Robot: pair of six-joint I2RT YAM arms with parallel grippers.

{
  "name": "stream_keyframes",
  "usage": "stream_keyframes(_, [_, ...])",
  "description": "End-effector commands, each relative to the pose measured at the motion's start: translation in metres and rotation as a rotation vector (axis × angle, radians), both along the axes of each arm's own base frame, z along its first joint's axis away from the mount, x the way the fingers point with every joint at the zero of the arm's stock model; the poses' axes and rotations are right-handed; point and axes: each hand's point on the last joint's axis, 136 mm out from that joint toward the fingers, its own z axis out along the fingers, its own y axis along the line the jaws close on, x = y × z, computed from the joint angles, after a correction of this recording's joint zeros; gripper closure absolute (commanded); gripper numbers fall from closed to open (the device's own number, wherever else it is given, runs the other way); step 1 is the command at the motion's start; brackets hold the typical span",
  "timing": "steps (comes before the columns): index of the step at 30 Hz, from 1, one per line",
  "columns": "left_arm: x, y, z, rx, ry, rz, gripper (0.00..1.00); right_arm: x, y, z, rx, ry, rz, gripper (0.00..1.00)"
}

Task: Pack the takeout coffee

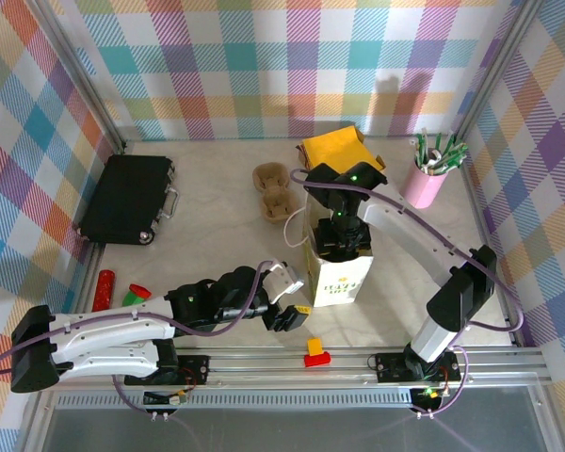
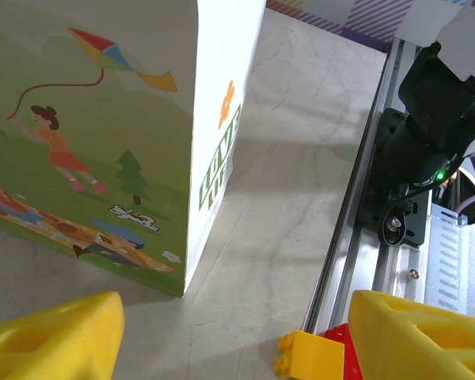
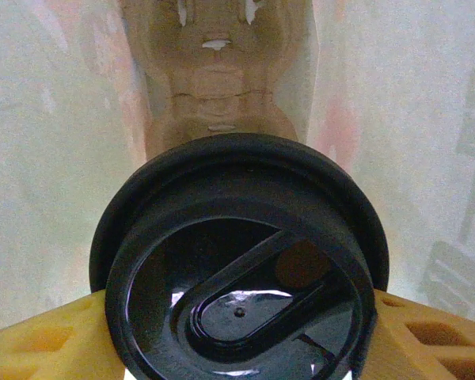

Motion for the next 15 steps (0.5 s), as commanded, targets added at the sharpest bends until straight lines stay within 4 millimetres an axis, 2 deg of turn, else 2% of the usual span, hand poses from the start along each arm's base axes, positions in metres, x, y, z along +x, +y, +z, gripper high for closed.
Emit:
stream_keyframes(1, [0.000, -0.006, 0.011, -0.030, -0.018, -0.010, 0.25, -0.005, -0.001, 0.004, 0.025, 0.004, -0.016, 0.48])
stream_keyframes(15, [0.002, -0.008, 0.006, -0.020, -0.016, -0.004, 0.25, -0.016, -0.005, 0.008, 0.031, 0.033, -0.021, 0.49])
